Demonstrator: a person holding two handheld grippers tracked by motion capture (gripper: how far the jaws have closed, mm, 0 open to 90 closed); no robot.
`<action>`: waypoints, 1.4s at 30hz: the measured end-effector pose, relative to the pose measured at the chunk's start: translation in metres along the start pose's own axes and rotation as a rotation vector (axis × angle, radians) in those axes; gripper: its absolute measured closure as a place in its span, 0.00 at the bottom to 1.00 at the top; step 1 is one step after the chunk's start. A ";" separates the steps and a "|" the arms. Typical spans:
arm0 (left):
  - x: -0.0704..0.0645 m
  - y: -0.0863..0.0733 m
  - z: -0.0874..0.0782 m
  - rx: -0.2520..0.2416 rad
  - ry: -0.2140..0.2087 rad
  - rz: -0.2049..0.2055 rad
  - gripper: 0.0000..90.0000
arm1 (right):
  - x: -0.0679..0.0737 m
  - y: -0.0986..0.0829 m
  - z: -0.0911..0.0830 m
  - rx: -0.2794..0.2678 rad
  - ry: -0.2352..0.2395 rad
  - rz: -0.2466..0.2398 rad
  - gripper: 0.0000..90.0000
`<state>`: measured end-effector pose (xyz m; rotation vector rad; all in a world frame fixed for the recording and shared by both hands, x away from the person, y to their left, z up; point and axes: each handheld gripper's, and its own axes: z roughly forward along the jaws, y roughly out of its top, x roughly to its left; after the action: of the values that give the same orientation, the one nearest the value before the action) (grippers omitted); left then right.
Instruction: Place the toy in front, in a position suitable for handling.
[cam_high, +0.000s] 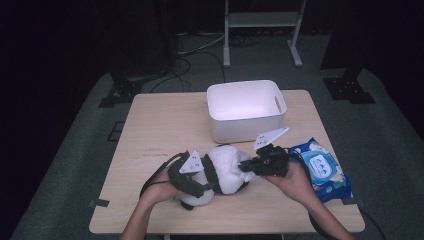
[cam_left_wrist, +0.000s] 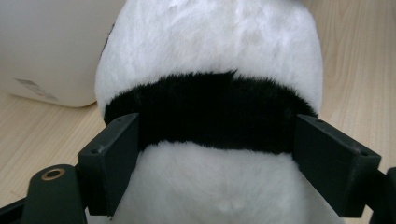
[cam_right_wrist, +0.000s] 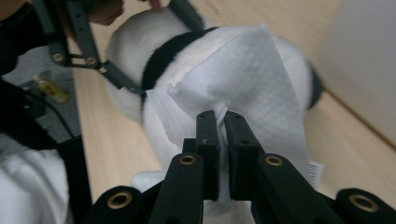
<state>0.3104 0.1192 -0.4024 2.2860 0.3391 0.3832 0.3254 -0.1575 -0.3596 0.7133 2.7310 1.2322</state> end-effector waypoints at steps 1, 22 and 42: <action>0.000 0.001 0.000 0.003 0.000 0.005 0.18 | -0.002 0.001 -0.003 -0.003 -0.020 -0.001 0.93; 0.013 0.009 0.011 0.009 -0.011 0.064 0.33 | -0.021 -0.004 -0.007 0.016 -0.059 0.031 0.90; 0.004 0.001 -0.007 -0.023 -0.221 0.064 0.47 | -0.019 -0.025 0.010 0.009 0.019 0.078 0.93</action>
<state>0.3116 0.1245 -0.3959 2.2939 0.1496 0.1619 0.3352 -0.1730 -0.3873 0.8204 2.7507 1.2483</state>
